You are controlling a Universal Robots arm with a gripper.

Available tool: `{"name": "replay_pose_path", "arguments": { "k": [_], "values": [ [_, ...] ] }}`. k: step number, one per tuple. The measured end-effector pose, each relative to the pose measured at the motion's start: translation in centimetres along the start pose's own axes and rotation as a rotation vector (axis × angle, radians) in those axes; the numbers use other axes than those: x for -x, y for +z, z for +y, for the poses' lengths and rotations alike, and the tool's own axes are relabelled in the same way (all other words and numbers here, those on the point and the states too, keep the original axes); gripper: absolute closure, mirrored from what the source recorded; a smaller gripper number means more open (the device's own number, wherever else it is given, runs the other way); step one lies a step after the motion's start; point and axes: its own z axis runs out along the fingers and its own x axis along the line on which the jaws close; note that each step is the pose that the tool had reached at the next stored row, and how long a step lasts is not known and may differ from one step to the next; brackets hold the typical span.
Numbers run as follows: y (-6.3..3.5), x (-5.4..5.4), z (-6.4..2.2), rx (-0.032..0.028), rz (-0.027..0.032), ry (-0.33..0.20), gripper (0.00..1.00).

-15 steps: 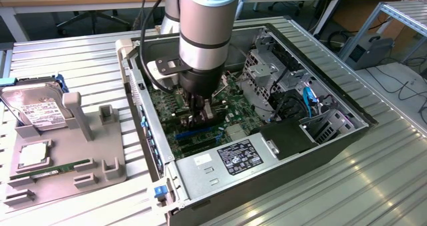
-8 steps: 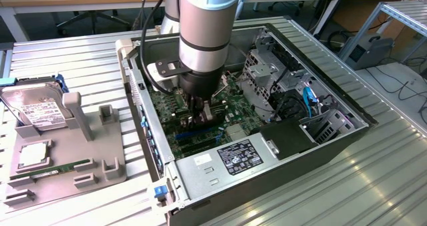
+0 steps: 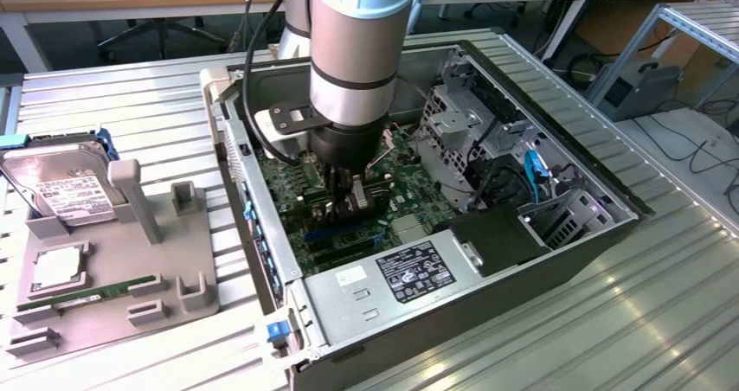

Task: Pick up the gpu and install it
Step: 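Insert the gpu into the slot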

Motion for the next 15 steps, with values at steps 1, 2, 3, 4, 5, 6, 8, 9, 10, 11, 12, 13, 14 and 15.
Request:
{"name": "replay_pose_path", "arguments": {
  "k": [1,2,3,4,5,6,8,9,10,11,12,13,14,15],
  "values": [
    [0.00,0.00,0.00,0.0000,0.0000,0.000,0.73],
    [0.00,0.00,0.00,0.0000,0.0000,0.000,0.73],
    [0.00,0.00,0.00,0.0000,-0.0001,0.000,0.73],
    [0.00,0.00,0.00,-0.0002,-0.0003,0.000,0.73],
    [-0.02,0.00,0.00,-0.0002,-0.0004,0.000,0.73],
    [-0.06,0.00,0.00,-0.0001,-0.0003,0.000,0.73],
    [-0.08,0.00,0.00,0.0000,-0.0001,0.000,0.73],
    [-0.09,0.01,0.00,0.0000,0.0000,0.000,0.73],
    [-0.09,0.01,0.00,0.0000,0.0000,0.000,0.73],
    [-0.08,0.01,0.00,0.0000,0.0000,0.000,0.73],
    [-0.05,0.01,0.00,0.0000,-0.0001,0.000,0.73],
    [0.00,0.01,0.00,0.0001,0.0002,0.000,0.73],
    [0.06,0.01,0.00,0.0002,0.0003,0.000,0.73],
    [0.11,0.01,0.01,0.0003,0.0004,0.000,0.73]
  ]
}}
